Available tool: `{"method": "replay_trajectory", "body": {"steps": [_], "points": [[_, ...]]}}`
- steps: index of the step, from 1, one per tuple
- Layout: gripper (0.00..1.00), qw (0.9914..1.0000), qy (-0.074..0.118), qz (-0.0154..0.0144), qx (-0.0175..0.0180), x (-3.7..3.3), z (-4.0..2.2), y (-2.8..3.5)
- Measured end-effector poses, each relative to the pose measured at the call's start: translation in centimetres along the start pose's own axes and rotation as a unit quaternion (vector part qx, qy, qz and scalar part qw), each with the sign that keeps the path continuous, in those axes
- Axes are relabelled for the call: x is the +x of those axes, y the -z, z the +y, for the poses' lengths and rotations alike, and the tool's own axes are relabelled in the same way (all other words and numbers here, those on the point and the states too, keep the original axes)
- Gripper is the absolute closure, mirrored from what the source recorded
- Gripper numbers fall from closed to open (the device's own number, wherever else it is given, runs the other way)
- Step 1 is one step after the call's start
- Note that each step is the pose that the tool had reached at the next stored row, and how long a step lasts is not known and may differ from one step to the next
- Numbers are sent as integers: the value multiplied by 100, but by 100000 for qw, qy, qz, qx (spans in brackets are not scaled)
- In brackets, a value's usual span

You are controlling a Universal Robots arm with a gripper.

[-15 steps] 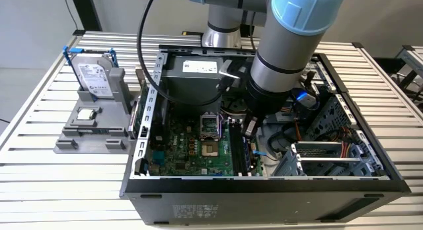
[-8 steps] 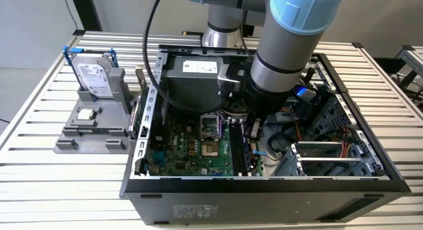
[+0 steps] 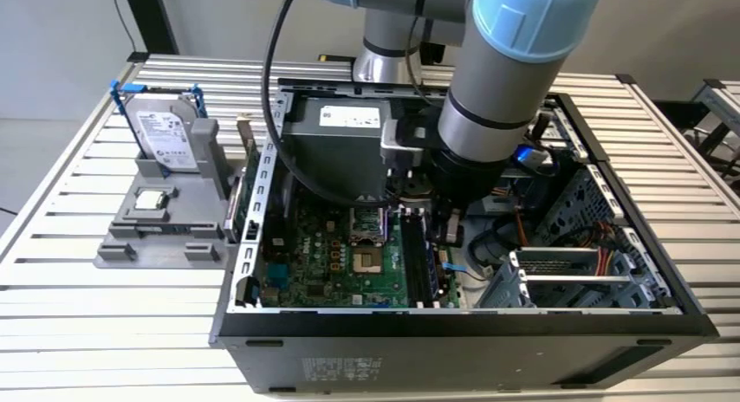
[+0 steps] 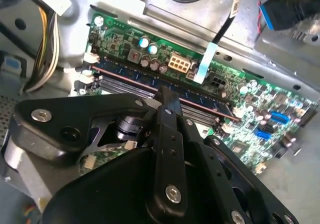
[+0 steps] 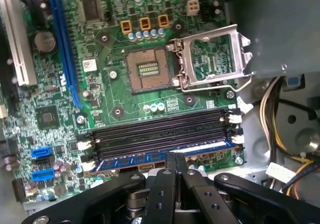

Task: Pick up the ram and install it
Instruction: 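Press down the ram until it locks into place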

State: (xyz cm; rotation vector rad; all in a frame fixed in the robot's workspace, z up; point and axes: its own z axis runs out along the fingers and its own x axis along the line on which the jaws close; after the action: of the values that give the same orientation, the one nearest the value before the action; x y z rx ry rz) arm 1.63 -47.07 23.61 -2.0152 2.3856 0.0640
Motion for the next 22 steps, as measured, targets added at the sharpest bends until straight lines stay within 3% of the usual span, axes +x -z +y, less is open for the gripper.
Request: {"method": "replay_trajectory", "body": {"steps": [8,15,19,22], "points": [[100,99919,4030,77,-161,16,-2,-19],[100,99755,6984,138,-242,34,-5,-24],[100,99748,7090,134,-344,35,-7,-28],[100,99748,7081,147,-410,40,-7,-81]]}}
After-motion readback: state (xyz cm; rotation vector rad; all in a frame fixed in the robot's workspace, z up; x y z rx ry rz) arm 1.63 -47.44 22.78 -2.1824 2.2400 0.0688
